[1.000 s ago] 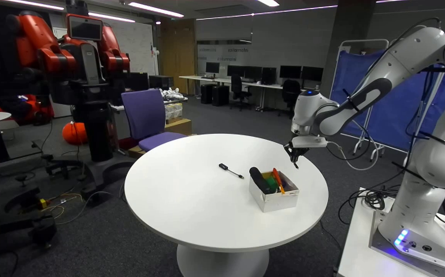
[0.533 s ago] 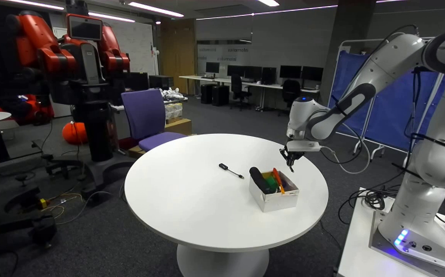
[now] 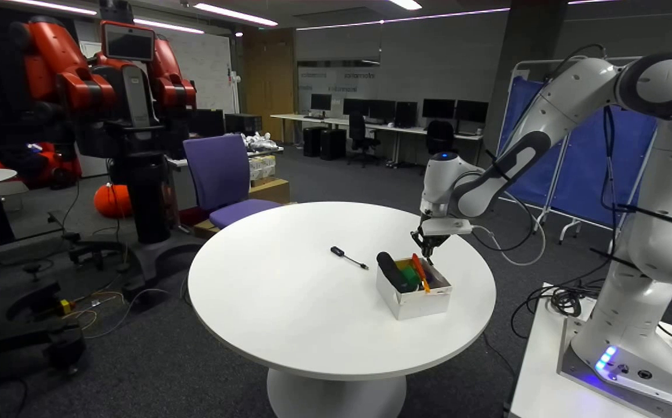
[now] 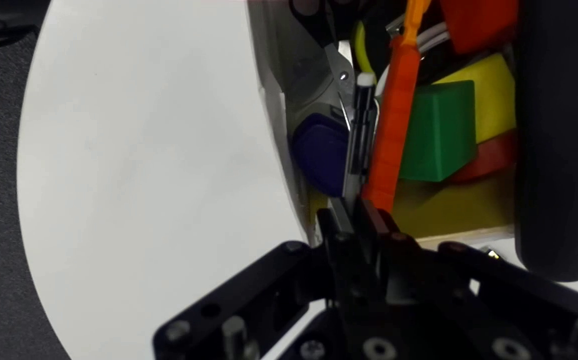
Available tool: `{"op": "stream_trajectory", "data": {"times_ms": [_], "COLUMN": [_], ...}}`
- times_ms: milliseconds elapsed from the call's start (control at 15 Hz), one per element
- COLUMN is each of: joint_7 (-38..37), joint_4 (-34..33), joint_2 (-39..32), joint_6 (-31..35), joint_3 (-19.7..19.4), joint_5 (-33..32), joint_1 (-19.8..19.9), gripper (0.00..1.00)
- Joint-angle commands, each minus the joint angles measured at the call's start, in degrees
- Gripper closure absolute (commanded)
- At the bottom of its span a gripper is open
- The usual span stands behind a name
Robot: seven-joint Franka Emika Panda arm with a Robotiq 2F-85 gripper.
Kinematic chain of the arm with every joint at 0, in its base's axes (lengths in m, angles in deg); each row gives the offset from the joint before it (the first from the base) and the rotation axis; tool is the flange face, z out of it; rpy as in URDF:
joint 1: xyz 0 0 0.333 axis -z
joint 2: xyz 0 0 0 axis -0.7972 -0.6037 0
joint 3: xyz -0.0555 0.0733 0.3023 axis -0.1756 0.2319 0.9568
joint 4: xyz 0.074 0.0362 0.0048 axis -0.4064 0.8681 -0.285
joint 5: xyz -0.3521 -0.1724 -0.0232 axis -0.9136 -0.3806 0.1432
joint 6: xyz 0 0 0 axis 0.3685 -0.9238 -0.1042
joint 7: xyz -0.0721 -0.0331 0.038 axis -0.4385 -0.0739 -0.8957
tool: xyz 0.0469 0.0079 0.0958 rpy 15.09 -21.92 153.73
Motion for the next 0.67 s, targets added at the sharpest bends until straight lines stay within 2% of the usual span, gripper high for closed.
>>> {"op": "stream_trajectory", "data": {"times_ms": [0,600], "joint_7": [-0.1,-2.2], "joint_4": [-3.4,-4.4], "joint_2": [-2.9,-5.5], "joint_6": [-0.1,0.1], "joint_3": [-0.2,-0.4], "joint_5": [0.0,-1.2], "joint_1": [-1.4,-6.0], "gripper": [0.98,0.98]}}
